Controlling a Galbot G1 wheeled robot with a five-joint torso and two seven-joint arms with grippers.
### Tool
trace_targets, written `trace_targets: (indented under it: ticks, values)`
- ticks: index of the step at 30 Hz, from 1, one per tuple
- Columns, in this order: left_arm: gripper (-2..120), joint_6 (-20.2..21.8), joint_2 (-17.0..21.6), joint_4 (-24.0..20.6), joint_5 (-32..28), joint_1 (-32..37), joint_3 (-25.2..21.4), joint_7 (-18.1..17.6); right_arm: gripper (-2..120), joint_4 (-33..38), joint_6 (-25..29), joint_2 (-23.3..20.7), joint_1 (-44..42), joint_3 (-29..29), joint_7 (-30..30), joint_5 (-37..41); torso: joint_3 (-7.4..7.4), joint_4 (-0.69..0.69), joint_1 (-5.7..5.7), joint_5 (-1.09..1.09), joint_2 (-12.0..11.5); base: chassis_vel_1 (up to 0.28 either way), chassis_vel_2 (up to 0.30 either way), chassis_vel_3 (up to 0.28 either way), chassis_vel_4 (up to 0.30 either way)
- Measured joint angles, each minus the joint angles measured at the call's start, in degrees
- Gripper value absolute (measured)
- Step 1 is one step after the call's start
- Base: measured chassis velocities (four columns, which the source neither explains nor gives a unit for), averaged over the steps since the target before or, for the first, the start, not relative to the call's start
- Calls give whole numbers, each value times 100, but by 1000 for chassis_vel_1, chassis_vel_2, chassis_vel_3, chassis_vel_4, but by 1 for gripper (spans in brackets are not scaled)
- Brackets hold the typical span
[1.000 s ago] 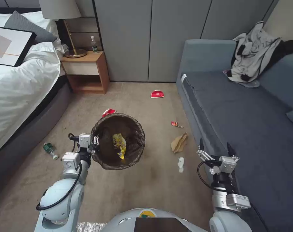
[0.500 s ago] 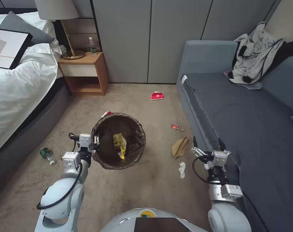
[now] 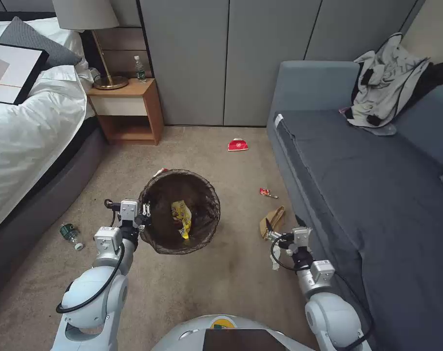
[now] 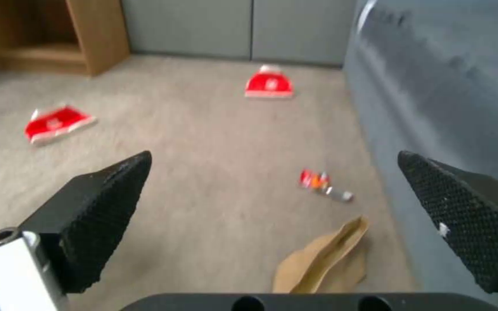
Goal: Pick up the trash bin, then pick up the garbage from the floor and place it into the trash bin.
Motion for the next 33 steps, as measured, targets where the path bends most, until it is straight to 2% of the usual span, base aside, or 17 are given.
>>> trace_targets:
  ticks: [12, 33]
  values:
    - [3, 104, 10, 67, -17, -103, 18, -17, 100, -1406, -186, 0, 607, -87, -145, 229, 0, 0, 0, 0, 0, 0, 0, 0, 0]
    - [3, 111, -15, 136, 11, -108, 46, -16, 100, -2713, -199, 162, 913, -93, -114, 547, 0, 0, 0, 0, 0, 0, 0, 0, 0]
